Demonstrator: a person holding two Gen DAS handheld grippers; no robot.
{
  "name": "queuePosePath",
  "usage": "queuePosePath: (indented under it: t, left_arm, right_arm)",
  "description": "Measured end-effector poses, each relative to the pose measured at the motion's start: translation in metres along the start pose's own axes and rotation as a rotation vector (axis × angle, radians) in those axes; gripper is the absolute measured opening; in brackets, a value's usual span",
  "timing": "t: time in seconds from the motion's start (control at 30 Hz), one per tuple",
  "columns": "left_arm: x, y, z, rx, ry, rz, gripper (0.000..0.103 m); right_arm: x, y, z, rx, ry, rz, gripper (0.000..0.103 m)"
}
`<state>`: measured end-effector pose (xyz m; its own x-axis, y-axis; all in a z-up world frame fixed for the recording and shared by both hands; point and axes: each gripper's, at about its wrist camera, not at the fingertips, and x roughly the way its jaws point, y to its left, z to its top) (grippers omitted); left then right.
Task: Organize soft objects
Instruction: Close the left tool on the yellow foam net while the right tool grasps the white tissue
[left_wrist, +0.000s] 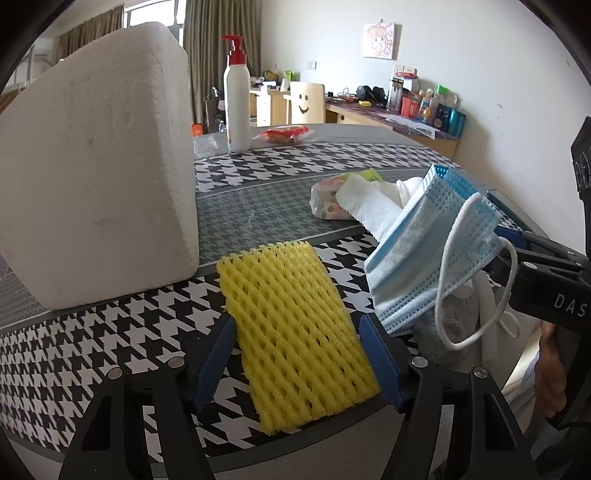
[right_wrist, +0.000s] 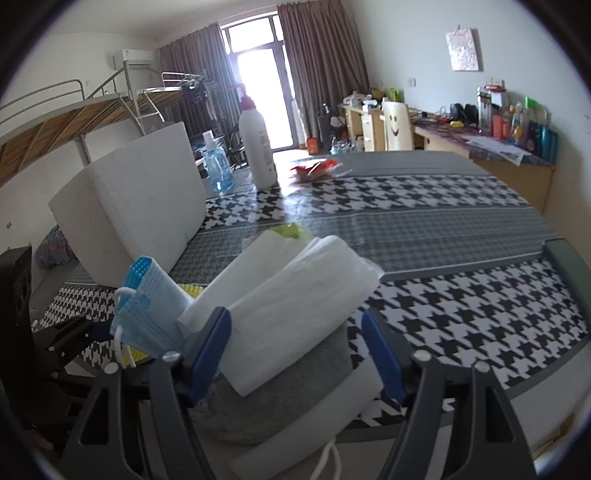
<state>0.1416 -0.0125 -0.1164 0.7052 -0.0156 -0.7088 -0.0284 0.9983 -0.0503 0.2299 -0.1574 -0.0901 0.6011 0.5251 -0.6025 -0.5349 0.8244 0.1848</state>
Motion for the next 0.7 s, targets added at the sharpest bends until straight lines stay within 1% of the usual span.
queuePosePath:
  t: [0.03, 0.1, 0.17, 0.23, 0.3, 0.33, 0.4, 0.43, 0.47, 0.5, 0.53, 0.57, 0.6, 0.67, 0.7]
  left_arm:
    - [0.001, 0.0, 0.0, 0.001, 0.002, 0.001, 0.069]
    - [0.0, 0.001, 0.001, 0.003, 0.003, -0.001, 0.063]
    - [0.0, 0.002, 0.001, 0.004, 0.003, -0.004, 0.062]
    - [0.0, 0.002, 0.0, 0.009, 0.001, -0.003, 0.061]
    - [0.0, 0.002, 0.0, 0.016, -0.001, -0.003, 0.056]
    - [0.0, 0.002, -0.001, 0.02, -0.001, -0.005, 0.055]
    - [-0.001, 0.002, -0.002, 0.026, -0.001, -0.01, 0.052]
    - [-0.001, 0.002, -0.002, 0.029, -0.002, -0.01, 0.05]
    - [-0.001, 0.002, -0.002, 0.031, -0.002, -0.012, 0.046]
    - [-0.002, 0.002, -0.003, 0.033, -0.002, -0.02, 0.042]
    - [-0.002, 0.002, -0.003, 0.033, -0.002, -0.024, 0.04]
    - [-0.002, 0.002, -0.003, 0.033, -0.002, -0.027, 0.035]
    - [-0.003, 0.002, -0.003, 0.034, -0.002, -0.034, 0.031]
    - [-0.003, 0.002, -0.003, 0.037, -0.002, -0.051, 0.027]
    - [-0.004, 0.002, -0.003, 0.038, -0.005, -0.053, 0.024]
  right_arm:
    - [0.001, 0.0, 0.0, 0.0, 0.004, 0.003, 0.076]
    - [0.003, 0.001, 0.002, -0.002, 0.008, 0.005, 0.075]
    - [0.005, 0.003, 0.002, -0.006, 0.016, 0.018, 0.069]
    - [0.008, 0.003, 0.003, -0.009, 0.029, 0.024, 0.065]
    - [0.01, 0.005, 0.002, -0.009, 0.036, 0.021, 0.062]
    - [0.01, 0.005, 0.002, -0.012, 0.041, 0.022, 0.057]
    - [0.012, 0.006, 0.001, -0.014, 0.052, 0.028, 0.054]
    - [0.013, 0.007, 0.0, -0.014, 0.059, 0.028, 0.051]
    - [0.014, 0.007, 0.0, -0.018, 0.069, 0.031, 0.045]
    - [0.015, 0.008, 0.0, -0.019, 0.075, 0.031, 0.043]
    - [0.016, 0.008, -0.001, -0.022, 0.079, 0.03, 0.038]
    - [0.017, 0.008, -0.001, -0.024, 0.085, 0.03, 0.034]
    - [0.017, 0.009, -0.001, -0.022, 0.087, 0.029, 0.032]
    - [0.015, 0.009, -0.001, -0.023, 0.082, 0.03, 0.022]
    - [0.013, 0.01, 0.0, -0.025, 0.077, 0.032, 0.02]
